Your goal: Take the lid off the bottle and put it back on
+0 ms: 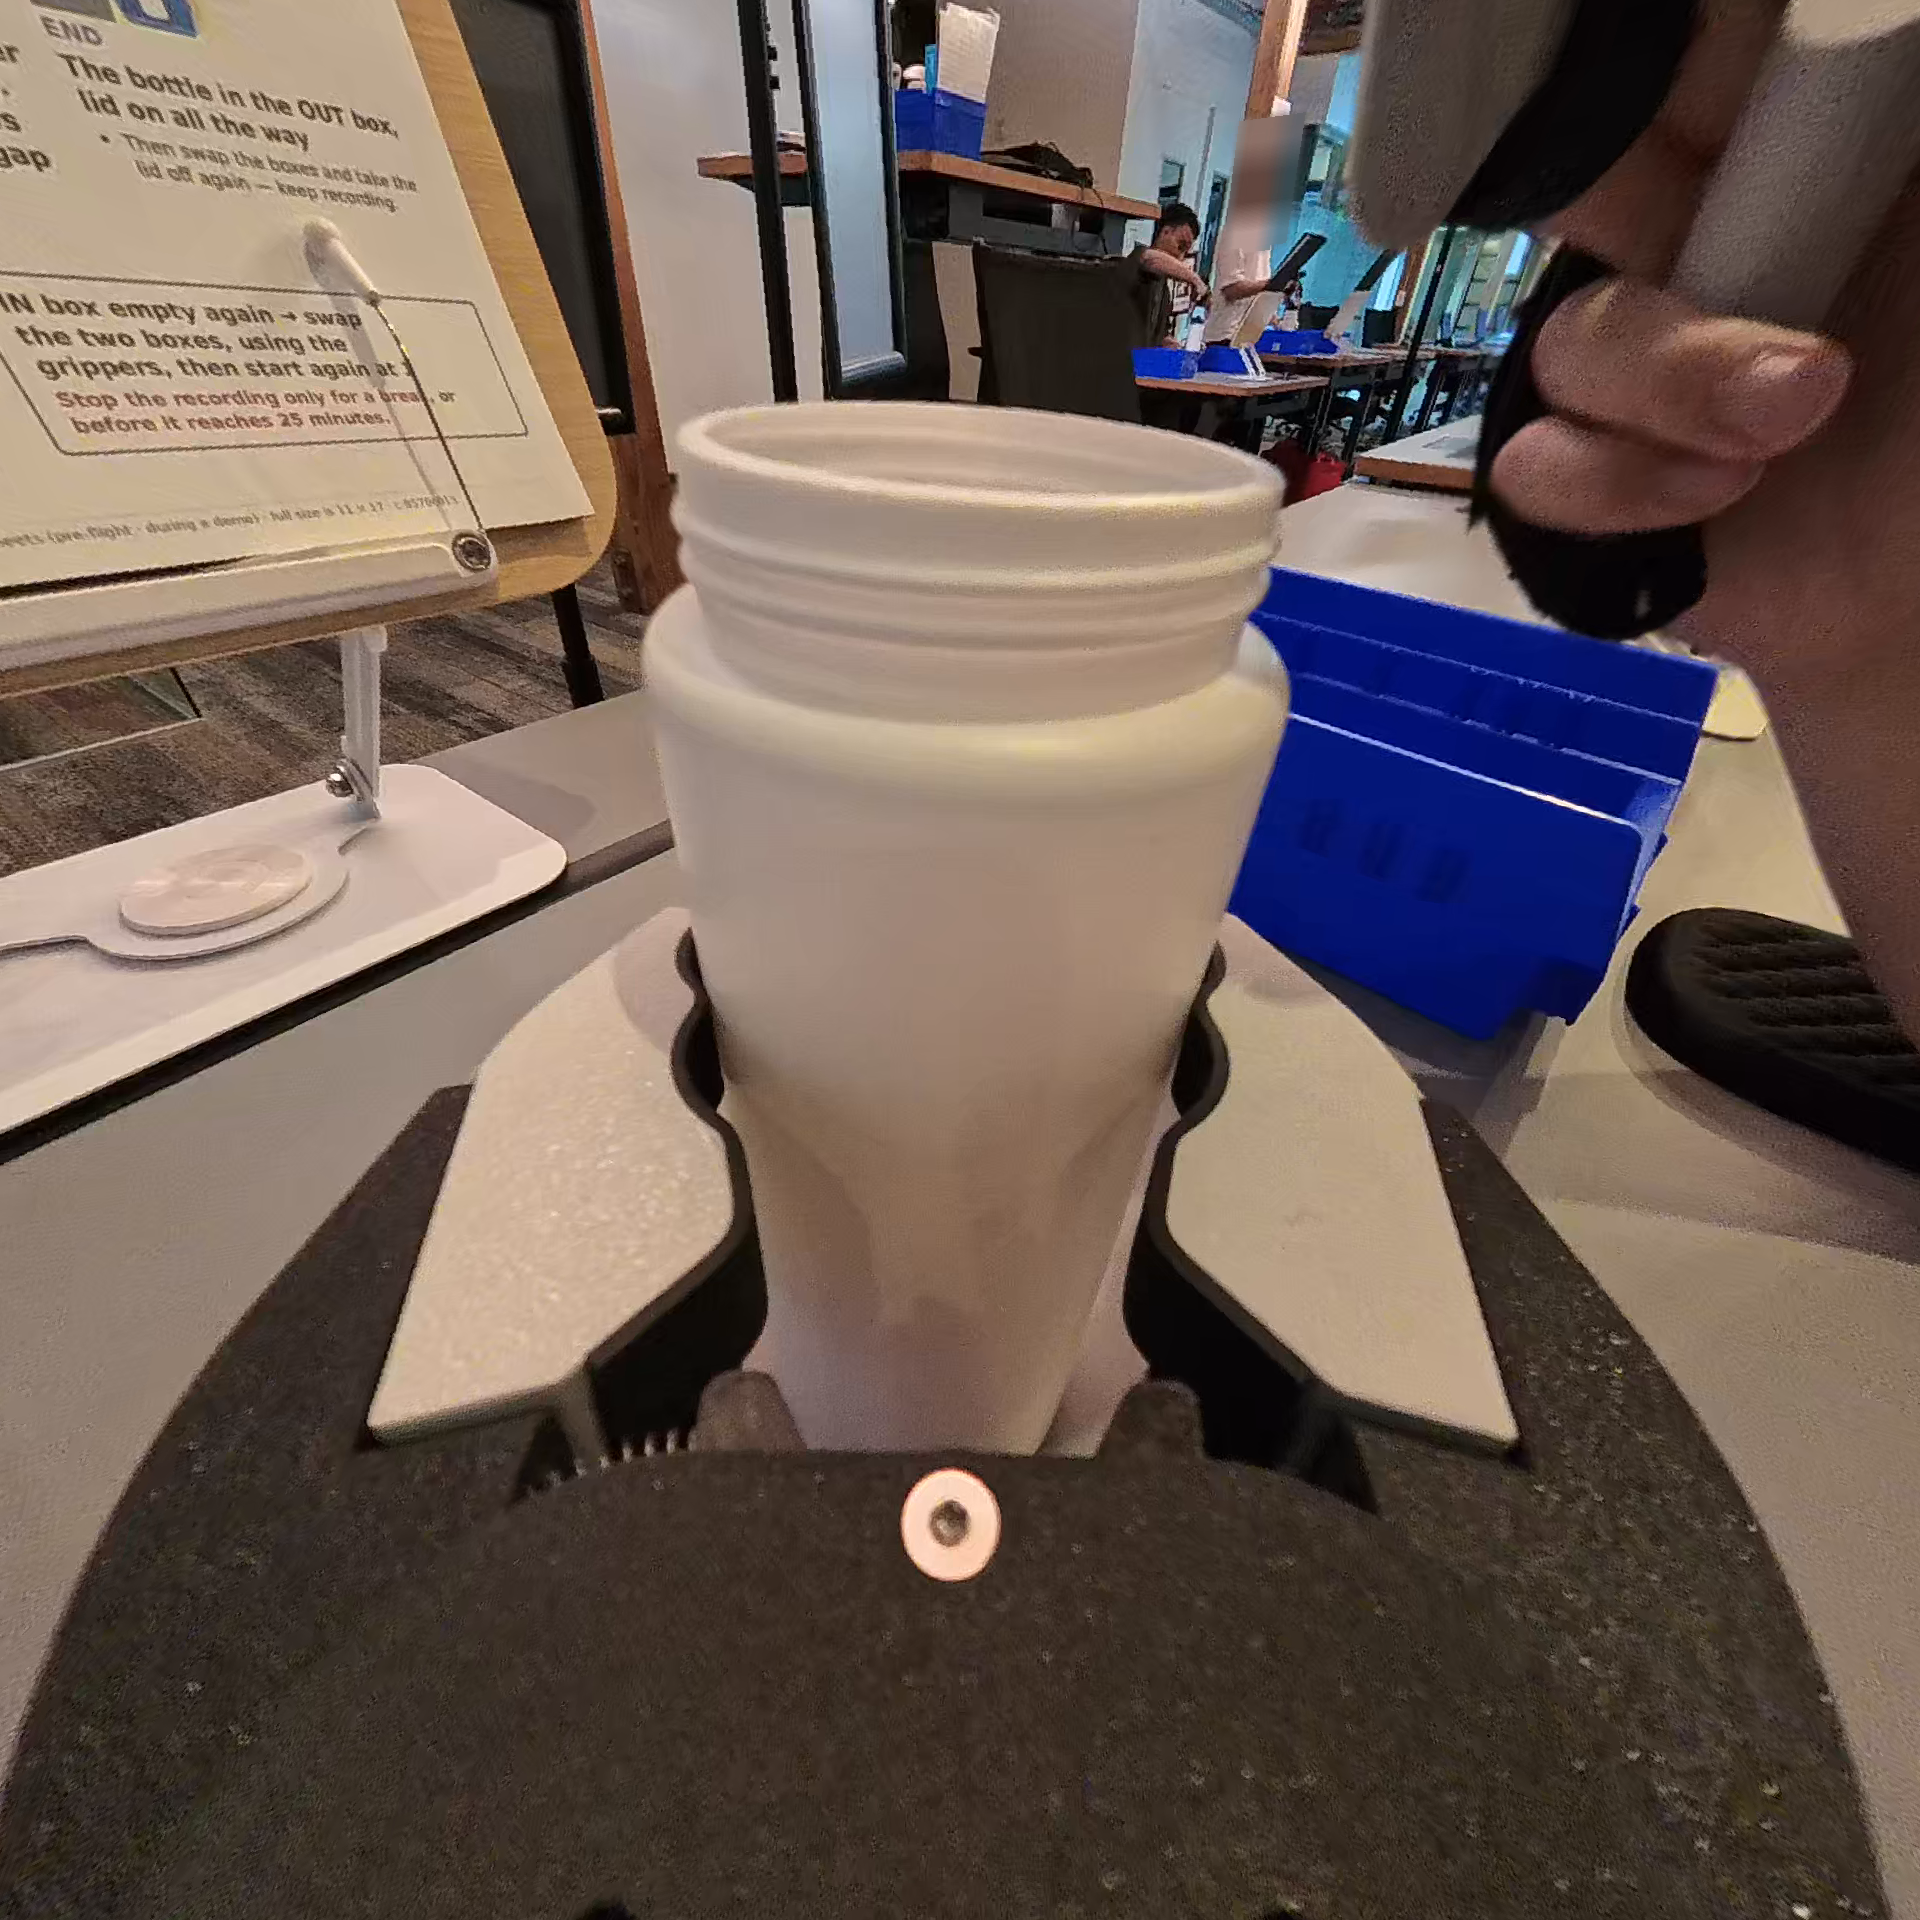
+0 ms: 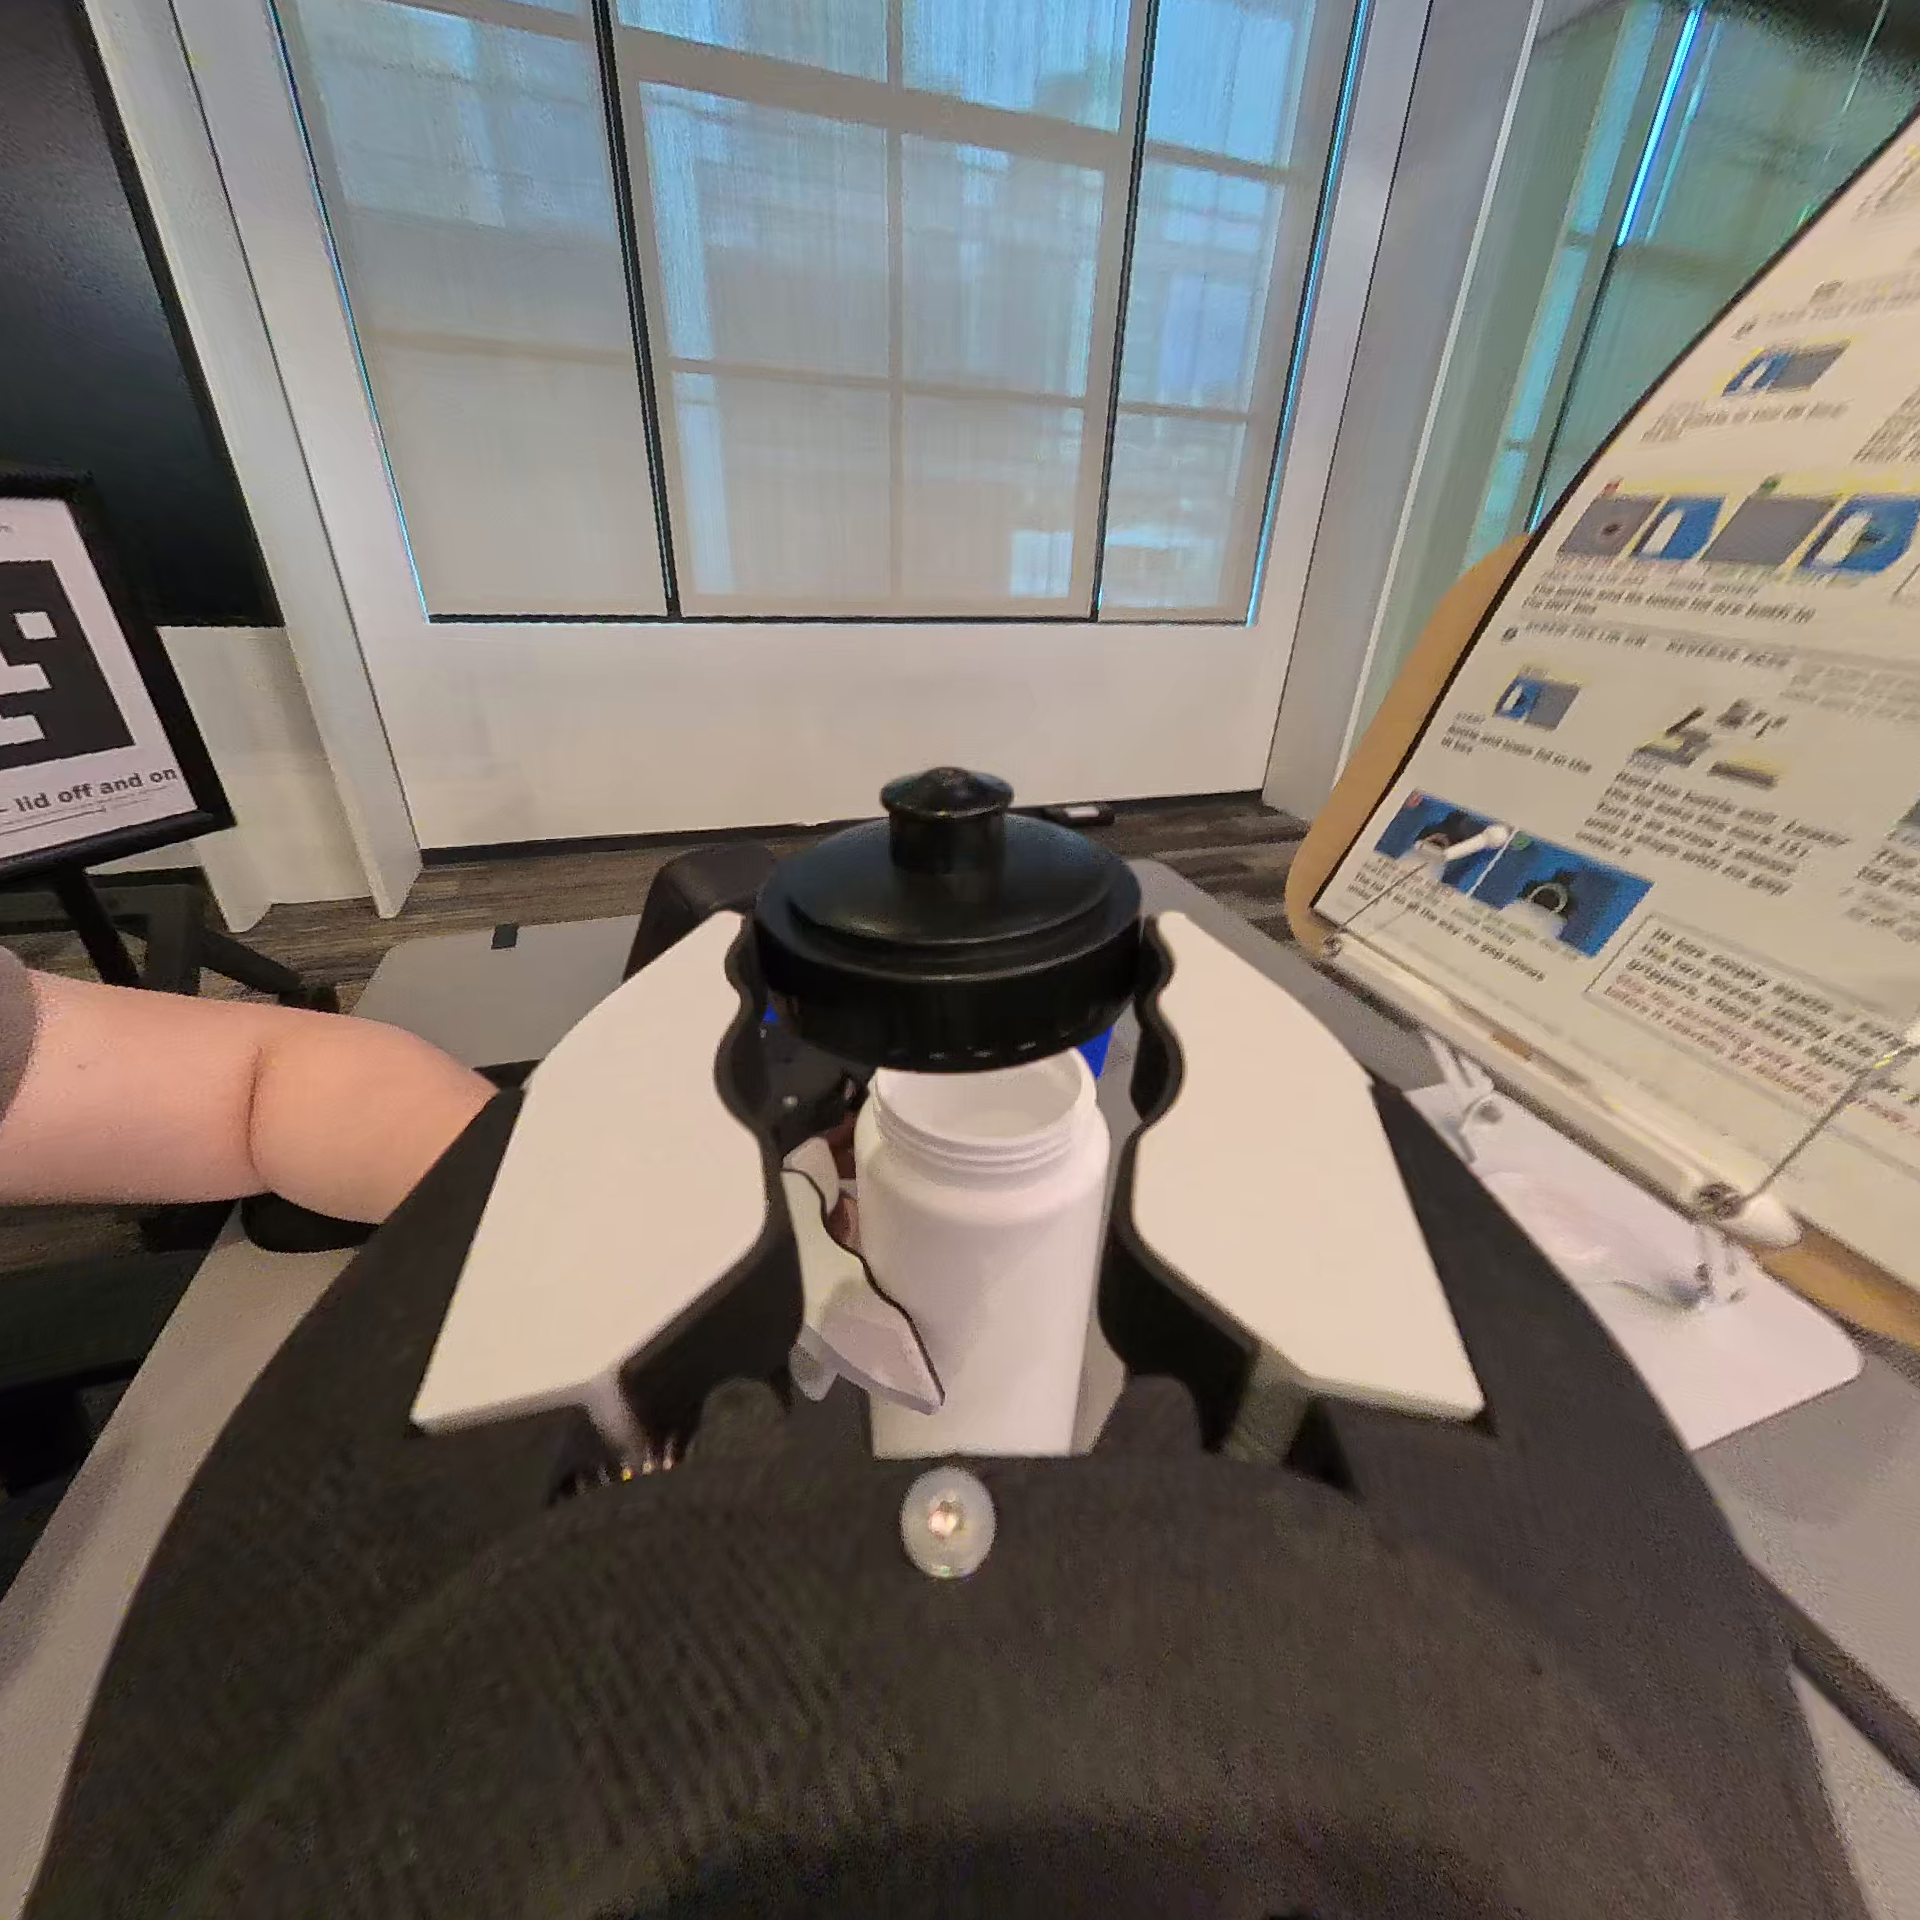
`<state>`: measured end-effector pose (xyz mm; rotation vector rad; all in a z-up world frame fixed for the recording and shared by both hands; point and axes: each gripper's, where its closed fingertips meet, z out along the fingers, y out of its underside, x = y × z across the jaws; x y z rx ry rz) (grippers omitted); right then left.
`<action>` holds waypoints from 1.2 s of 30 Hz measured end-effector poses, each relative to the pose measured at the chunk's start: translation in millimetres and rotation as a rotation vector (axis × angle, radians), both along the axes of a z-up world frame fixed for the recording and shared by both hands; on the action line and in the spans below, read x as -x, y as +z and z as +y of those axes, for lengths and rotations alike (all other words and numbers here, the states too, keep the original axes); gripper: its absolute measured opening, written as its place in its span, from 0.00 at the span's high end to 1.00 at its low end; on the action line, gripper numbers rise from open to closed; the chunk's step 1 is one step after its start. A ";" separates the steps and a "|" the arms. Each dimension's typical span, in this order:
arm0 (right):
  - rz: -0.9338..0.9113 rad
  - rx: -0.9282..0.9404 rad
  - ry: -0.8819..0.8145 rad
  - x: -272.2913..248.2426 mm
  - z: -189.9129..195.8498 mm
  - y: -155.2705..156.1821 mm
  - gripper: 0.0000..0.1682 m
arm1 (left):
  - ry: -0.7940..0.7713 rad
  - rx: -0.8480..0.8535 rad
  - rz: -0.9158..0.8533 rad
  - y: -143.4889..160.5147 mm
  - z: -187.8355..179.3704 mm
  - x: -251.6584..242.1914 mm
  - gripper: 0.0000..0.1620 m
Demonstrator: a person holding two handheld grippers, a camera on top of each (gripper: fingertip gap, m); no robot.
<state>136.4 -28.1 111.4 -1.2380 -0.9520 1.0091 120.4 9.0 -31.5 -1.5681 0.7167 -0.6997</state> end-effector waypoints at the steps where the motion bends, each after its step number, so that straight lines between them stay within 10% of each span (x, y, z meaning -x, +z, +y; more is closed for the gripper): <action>1: -0.013 0.017 0.002 5.5 2.0 -7.2 0.58 | -0.005 0.001 -0.001 -0.1 -0.5 -0.3 0.47; 36: -0.120 0.055 0.002 42.3 21.8 -65.1 0.58 | -0.022 -0.010 -0.007 0.4 -3.6 -6.7 0.47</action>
